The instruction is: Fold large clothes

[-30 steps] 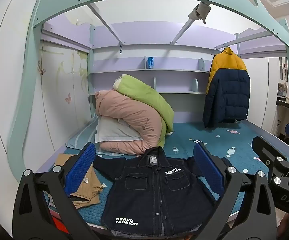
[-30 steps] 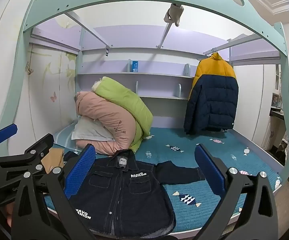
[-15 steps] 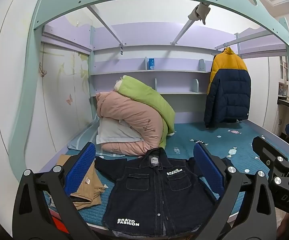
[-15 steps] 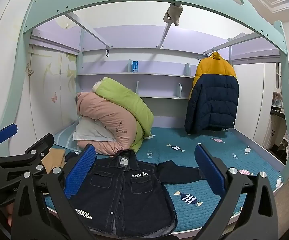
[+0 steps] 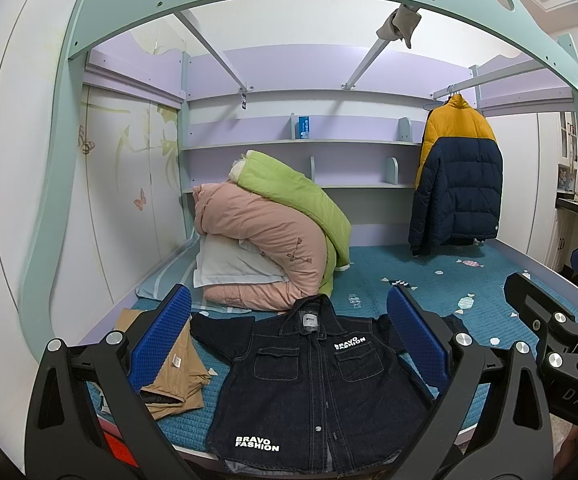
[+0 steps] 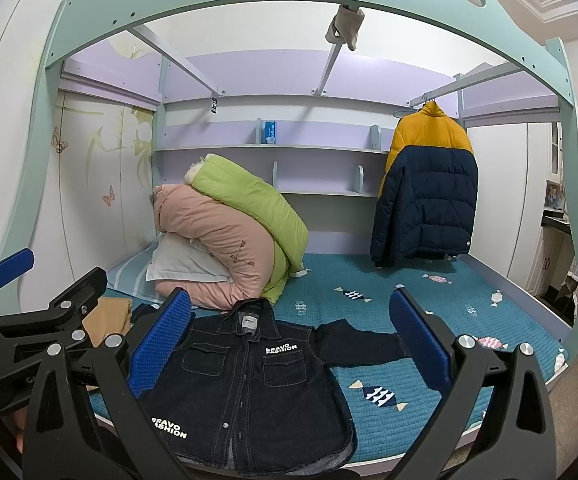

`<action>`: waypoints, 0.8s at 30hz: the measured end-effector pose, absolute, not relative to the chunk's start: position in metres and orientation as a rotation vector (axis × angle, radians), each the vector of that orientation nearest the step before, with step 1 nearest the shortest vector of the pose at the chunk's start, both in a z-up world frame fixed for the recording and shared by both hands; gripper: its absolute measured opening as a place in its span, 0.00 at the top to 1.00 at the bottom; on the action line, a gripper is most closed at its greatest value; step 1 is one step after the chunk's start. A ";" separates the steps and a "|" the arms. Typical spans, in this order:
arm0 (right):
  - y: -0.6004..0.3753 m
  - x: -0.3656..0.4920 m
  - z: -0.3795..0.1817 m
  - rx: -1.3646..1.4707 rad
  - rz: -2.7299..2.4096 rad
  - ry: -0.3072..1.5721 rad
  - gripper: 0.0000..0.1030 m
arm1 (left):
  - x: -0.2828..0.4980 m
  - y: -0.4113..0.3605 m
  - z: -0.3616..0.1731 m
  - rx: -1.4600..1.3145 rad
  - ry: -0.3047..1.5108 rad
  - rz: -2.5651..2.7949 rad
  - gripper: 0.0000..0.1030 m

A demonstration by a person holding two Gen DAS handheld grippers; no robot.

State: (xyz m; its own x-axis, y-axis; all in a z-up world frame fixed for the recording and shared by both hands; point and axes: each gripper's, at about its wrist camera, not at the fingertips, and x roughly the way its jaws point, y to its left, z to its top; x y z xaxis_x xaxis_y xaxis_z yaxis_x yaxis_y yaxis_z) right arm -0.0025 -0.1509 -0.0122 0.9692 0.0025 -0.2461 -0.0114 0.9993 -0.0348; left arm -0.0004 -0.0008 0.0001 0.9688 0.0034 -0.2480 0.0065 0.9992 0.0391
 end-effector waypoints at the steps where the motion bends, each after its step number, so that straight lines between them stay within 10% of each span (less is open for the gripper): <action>1: -0.151 -0.002 -0.012 -0.036 0.007 0.249 0.07 | 0.000 -0.001 0.000 0.040 0.249 -0.001 0.05; 24: -0.153 0.001 -0.016 -0.025 0.008 0.252 0.07 | 0.000 -0.001 0.000 0.043 0.250 -0.001 0.05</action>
State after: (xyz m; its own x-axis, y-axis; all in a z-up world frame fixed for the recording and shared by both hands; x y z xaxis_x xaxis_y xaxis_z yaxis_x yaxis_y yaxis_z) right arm 0.0008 -0.1533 -0.0155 0.9684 0.0048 -0.2495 -0.0111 0.9997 -0.0236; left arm -0.0002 -0.0011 0.0001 0.9689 0.0041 -0.2473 0.0066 0.9991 0.0423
